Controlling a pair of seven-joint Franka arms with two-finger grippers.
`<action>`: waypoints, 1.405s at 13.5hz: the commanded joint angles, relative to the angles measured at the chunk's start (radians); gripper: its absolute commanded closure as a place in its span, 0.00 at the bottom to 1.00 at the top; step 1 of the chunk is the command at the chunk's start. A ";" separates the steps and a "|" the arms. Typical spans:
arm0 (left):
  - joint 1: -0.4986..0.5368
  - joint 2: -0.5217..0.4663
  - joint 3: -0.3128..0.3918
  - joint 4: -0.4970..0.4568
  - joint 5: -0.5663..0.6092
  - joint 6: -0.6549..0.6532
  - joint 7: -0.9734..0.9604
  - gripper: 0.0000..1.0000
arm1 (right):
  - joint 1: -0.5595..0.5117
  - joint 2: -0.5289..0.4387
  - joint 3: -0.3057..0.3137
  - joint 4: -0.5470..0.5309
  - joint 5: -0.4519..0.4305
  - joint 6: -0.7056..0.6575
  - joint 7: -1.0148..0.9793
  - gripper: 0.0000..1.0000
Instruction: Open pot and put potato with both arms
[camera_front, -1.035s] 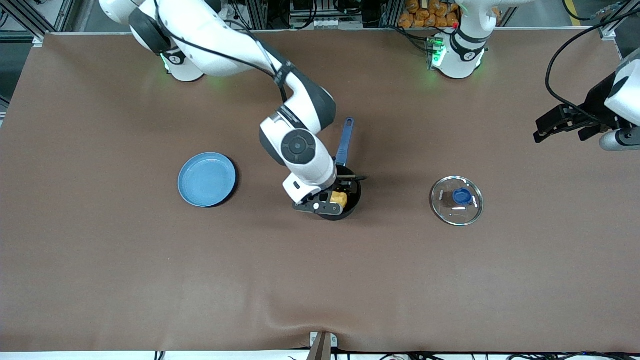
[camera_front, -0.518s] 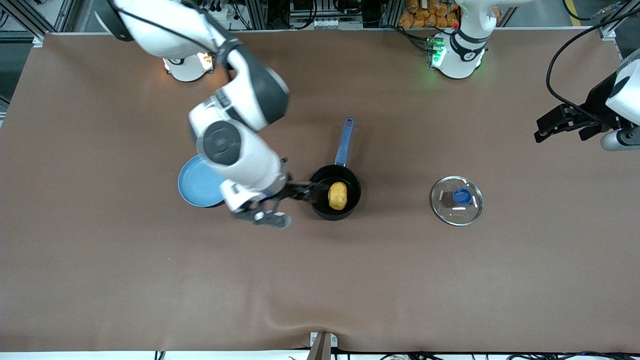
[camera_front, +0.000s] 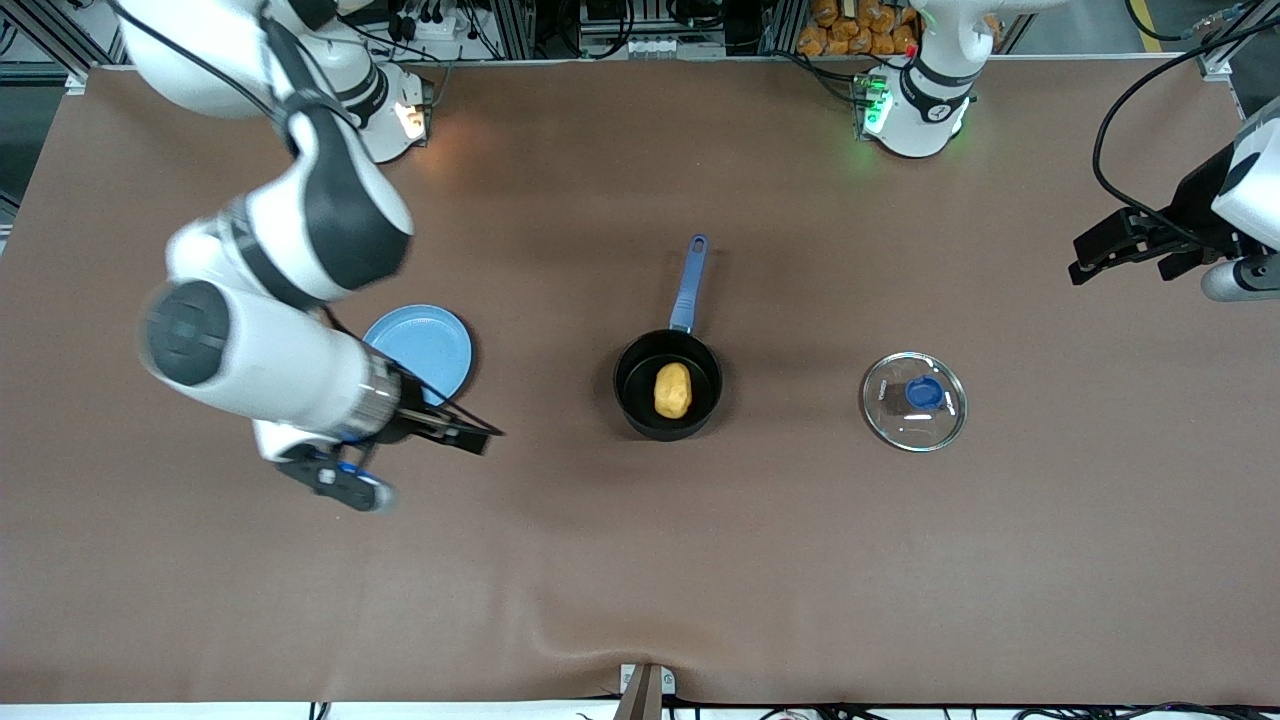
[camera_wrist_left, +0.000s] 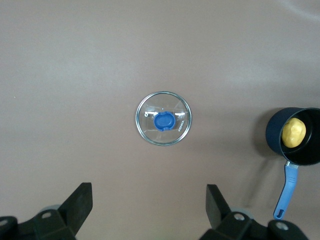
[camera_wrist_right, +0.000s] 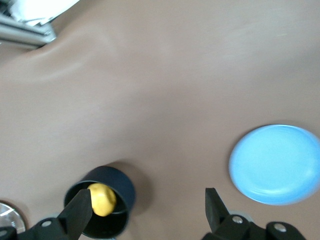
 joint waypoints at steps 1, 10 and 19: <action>0.007 -0.016 0.000 -0.001 -0.018 -0.016 0.022 0.00 | -0.178 -0.073 0.122 -0.024 -0.052 -0.136 -0.081 0.00; 0.007 -0.016 0.000 -0.001 -0.018 -0.016 0.020 0.00 | -0.250 -0.323 0.042 -0.069 -0.098 -0.274 -0.506 0.00; 0.007 -0.016 0.000 -0.001 -0.016 -0.017 0.017 0.00 | -0.254 -0.708 0.015 -0.645 -0.142 -0.034 -0.687 0.00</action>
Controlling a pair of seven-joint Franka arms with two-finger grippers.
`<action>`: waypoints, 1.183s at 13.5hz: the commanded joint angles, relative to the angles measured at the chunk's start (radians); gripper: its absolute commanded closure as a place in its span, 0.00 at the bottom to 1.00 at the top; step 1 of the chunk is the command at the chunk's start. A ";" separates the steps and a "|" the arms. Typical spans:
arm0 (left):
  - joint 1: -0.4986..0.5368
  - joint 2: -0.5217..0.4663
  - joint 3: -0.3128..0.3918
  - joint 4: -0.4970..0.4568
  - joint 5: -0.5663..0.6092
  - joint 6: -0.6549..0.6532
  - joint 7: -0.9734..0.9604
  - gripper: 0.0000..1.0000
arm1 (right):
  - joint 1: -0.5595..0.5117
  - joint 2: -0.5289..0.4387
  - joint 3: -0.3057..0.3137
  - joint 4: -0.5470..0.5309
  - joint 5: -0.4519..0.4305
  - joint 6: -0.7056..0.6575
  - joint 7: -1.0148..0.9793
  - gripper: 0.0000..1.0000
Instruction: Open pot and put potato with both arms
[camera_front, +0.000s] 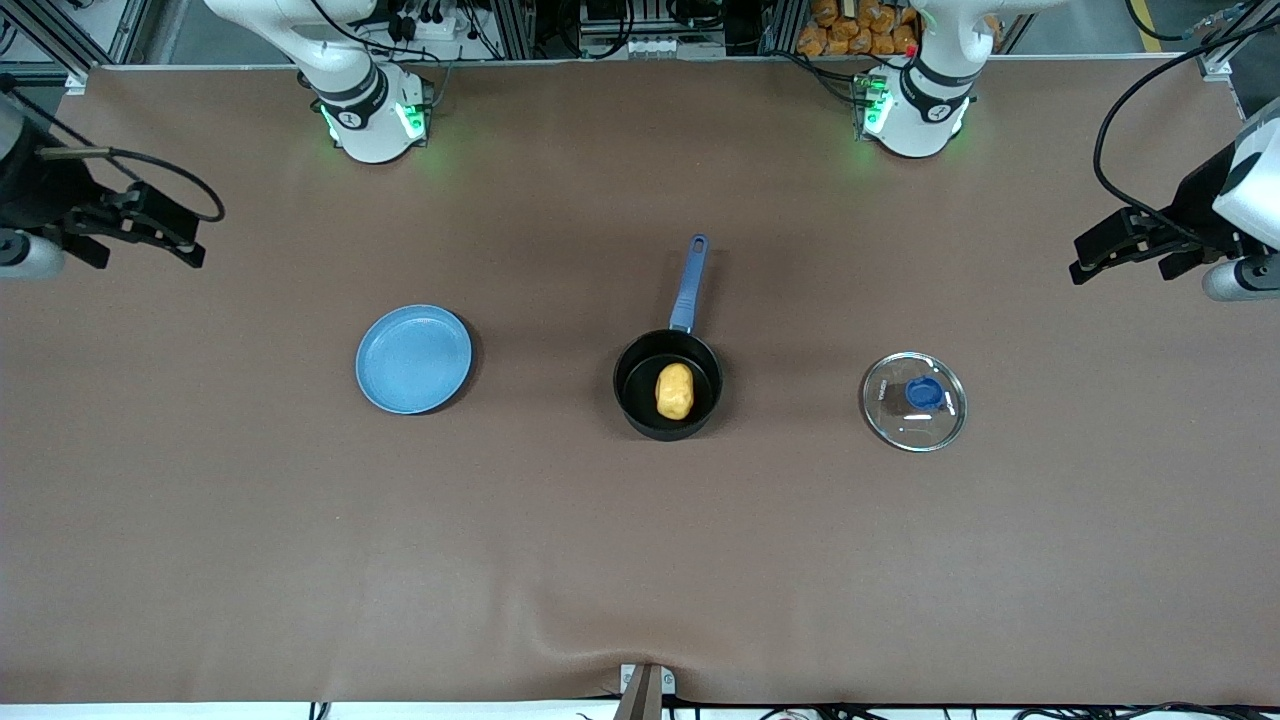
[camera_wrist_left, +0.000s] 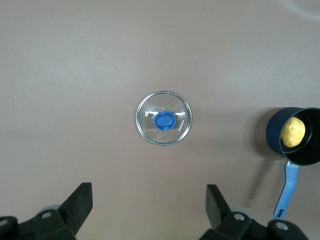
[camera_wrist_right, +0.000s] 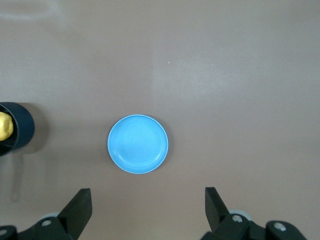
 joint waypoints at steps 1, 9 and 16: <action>0.007 -0.016 -0.002 -0.002 -0.016 -0.015 0.014 0.00 | 0.013 -0.087 -0.018 -0.135 -0.008 0.064 -0.055 0.00; 0.007 -0.015 -0.001 -0.002 -0.016 -0.015 0.019 0.00 | 0.013 -0.083 -0.032 -0.123 -0.007 0.048 -0.127 0.00; 0.007 -0.015 -0.001 -0.002 -0.014 -0.015 0.022 0.00 | 0.014 -0.083 -0.032 -0.123 -0.007 0.046 -0.125 0.00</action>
